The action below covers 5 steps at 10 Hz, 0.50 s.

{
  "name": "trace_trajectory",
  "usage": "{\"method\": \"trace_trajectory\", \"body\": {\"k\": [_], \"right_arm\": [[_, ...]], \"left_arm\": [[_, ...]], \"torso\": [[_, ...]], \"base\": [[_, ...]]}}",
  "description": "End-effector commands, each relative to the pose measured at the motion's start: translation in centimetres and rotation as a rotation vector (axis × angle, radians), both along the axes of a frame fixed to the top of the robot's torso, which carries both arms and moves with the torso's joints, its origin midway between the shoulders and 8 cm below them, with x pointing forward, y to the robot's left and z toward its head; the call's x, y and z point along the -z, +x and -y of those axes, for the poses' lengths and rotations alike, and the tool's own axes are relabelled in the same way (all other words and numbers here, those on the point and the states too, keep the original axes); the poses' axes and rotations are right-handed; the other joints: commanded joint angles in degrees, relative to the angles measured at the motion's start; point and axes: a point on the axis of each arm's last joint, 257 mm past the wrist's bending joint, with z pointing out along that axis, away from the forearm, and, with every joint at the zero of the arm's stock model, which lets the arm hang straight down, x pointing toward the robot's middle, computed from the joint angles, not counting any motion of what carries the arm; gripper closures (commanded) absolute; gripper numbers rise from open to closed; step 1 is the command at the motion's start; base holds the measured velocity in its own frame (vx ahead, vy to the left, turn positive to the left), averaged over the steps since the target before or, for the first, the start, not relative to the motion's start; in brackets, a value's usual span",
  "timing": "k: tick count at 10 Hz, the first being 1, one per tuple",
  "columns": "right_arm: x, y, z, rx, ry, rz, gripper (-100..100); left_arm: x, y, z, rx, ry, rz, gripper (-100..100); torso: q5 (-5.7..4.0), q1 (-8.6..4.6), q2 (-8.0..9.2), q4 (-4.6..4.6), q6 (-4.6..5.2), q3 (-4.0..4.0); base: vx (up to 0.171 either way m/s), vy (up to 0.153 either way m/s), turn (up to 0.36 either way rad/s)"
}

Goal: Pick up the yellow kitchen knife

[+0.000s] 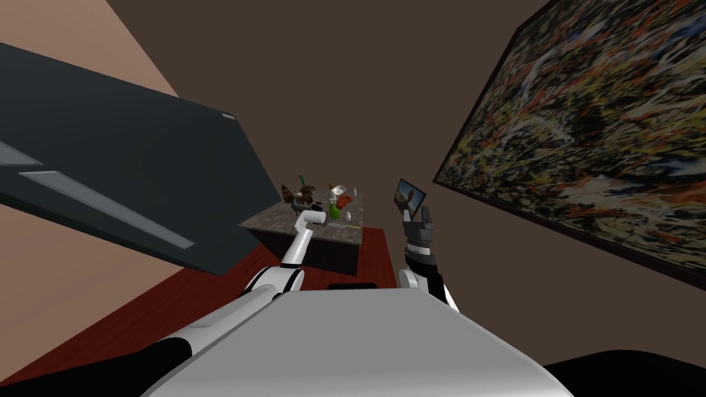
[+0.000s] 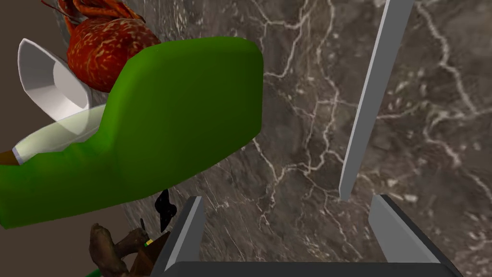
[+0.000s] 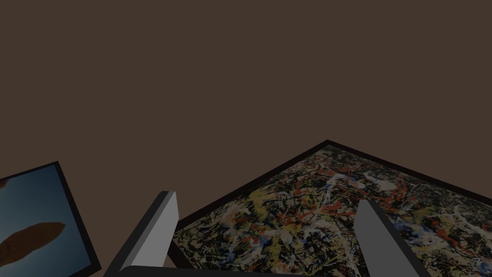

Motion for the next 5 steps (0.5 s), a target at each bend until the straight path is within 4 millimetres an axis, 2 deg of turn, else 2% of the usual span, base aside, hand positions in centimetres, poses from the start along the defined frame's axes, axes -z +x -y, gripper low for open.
{"method": "trace_trajectory", "body": {"k": [1,5], "right_arm": [[0.0,0.0,0.0,0.000,0.000,0.000,0],[0.0,0.0,0.0,0.000,0.000,0.000,0]], "left_arm": [[0.7,-0.6,0.1,-0.005,0.000,-0.053,-100],[1.6,-1.7,0.9,-0.015,-0.005,-0.170,-100]], "torso": [[0.00,0.00,0.00,0.00,0.00,0.00],[0.01,0.02,0.01,0.00,-0.03,0.00]], "base": [[0.018,-0.010,-0.034],[0.019,-0.014,-0.036]]}}
